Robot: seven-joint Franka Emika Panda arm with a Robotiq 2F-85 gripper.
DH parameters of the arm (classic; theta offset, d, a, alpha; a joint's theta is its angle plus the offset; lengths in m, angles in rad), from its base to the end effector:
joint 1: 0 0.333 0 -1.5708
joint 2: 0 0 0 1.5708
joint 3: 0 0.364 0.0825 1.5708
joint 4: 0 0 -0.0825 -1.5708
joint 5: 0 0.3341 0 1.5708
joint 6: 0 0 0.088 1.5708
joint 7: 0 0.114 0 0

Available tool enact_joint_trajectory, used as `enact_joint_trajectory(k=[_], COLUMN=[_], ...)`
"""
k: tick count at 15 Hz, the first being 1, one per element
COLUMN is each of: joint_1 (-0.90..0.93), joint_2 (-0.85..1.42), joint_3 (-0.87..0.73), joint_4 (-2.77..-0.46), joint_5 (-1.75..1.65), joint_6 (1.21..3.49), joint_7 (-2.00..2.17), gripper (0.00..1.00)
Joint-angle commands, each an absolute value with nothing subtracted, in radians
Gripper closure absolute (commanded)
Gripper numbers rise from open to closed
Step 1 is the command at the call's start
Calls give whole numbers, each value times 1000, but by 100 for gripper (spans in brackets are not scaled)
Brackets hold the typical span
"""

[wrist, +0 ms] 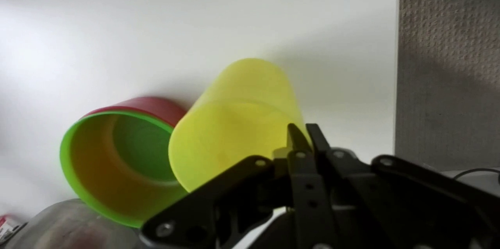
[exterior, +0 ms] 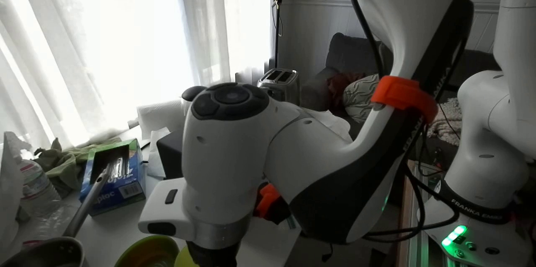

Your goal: Stack the bowls together and put the yellow cup in the top bowl then place the bowls and cup on top of the toaster oven

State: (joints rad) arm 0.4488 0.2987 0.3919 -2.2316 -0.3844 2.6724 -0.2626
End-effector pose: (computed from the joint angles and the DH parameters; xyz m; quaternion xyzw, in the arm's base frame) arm 0.3644 0.4079 0.3417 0.7589 0.6435 0.0981 0.0183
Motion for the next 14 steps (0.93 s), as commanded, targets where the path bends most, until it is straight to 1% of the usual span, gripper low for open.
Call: enact_joint_trajectory(k=[1,6,14], joint_1=[438,453,466], joint_2=[262,274,425], joint_3=[401,369,334], joint_4=[-2202,-2118,-1951], joint_5=[-366,-408,-398], joint_6=[2631,2640,2616], joint_7=[-300,-266,-254], gripper=[99,99,99])
